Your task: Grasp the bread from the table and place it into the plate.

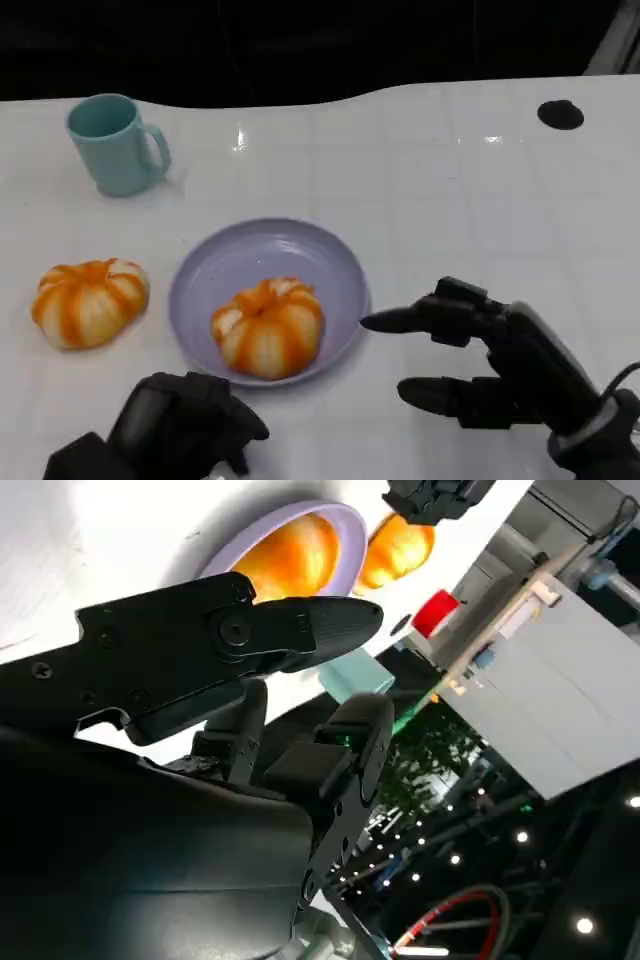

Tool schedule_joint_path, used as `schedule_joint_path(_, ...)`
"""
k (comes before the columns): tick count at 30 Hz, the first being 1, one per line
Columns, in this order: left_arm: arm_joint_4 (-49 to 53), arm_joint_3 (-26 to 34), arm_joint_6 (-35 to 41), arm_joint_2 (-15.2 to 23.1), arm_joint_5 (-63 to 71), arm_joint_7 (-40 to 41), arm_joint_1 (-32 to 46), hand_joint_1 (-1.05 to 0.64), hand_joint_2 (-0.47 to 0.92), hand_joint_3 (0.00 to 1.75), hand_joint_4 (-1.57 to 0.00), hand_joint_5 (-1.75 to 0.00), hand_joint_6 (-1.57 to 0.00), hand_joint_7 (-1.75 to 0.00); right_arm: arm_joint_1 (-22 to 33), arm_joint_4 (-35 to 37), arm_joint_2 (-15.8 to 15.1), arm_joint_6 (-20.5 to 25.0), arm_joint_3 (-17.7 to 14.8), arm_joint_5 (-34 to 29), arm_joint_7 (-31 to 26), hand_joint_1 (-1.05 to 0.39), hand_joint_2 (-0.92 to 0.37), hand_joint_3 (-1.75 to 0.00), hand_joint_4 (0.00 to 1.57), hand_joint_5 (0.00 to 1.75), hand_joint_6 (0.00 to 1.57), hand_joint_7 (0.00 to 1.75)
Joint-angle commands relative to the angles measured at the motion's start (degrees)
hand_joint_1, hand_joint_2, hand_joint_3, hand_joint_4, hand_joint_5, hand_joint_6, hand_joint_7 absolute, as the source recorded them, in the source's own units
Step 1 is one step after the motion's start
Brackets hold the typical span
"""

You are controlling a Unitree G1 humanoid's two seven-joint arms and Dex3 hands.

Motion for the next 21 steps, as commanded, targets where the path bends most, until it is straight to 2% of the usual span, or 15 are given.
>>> schedule_joint_path(1,-0.08,0.13,-0.28,1.03,0.41,0.30,0.45,-1.05,0.92,0.14,-1.25,-1.09,-1.40,-0.50,3.04,-0.19,-1.26,-4.00,-2.76,0.53,-1.64,-0.34,-0.91,-0.29,0.55,1.24,0.62,0.84)
schedule_joint_path(2,-0.11,0.14,-0.23,1.06,0.43,0.30,0.44,-1.05,0.92,0.14,-1.25,-1.09,-1.40,-0.50,3.75,-0.23,-1.33,-4.65,-3.30,0.47,-1.89,-0.32,-0.89,-0.33,0.56,1.26,0.63,0.87)
schedule_joint_path(4,-0.20,0.17,-0.12,1.08,0.41,0.24,0.45,-1.05,0.92,0.15,-1.25,-1.10,-1.40,-0.50,4.86,-0.13,-1.26,-5.88,-4.31,0.52,-2.33,-0.29,-0.71,-0.64,0.59,1.29,0.65,0.91)
schedule_joint_path(5,-0.25,0.17,-0.07,1.09,0.40,0.20,0.45,-1.05,0.92,0.15,-1.25,-1.10,-1.40,-0.50,5.34,0.02,-1.13,-6.51,-4.82,0.51,-2.66,-0.26,-0.58,-0.88,0.62,1.31,0.69,0.92)
schedule_joint_path(8,-0.33,0.22,0.09,1.07,0.18,-0.01,0.46,-1.05,0.92,0.15,-1.25,-1.10,-1.41,-0.50,6.82,0.05,-0.83,-7.98,-6.32,0.03,-3.74,-0.20,-0.39,-1.23,0.69,1.33,0.79,0.91)
schedule_joint_path(13,-0.27,0.19,-0.06,1.23,0.56,0.30,0.31,-1.05,0.92,0.15,-1.25,-1.10,-1.41,-0.50,8.67,0.63,-0.40,-10.69,-8.71,-0.74,-5.62,-0.14,-0.37,-1.30,0.78,1.40,0.88,0.98)
schedule_joint_path(17,-0.02,0.25,-0.66,1.36,0.80,0.59,0.26,-1.05,0.92,0.16,-1.25,-1.11,-1.41,-0.50,9.54,1.89,0.29,-12.01,-9.94,-1.41,-7.15,-0.12,-0.35,-1.36,0.79,1.57,0.82,1.25)
schedule_joint_path(21,0.27,0.38,-1.19,1.46,0.66,0.35,0.23,-1.05,0.92,0.16,-1.24,-1.11,-1.41,-0.51,9.55,3.95,0.66,-12.99,-10.58,-2.12,-8.03,-0.14,-0.34,-1.39,0.77,1.60,0.79,1.32)
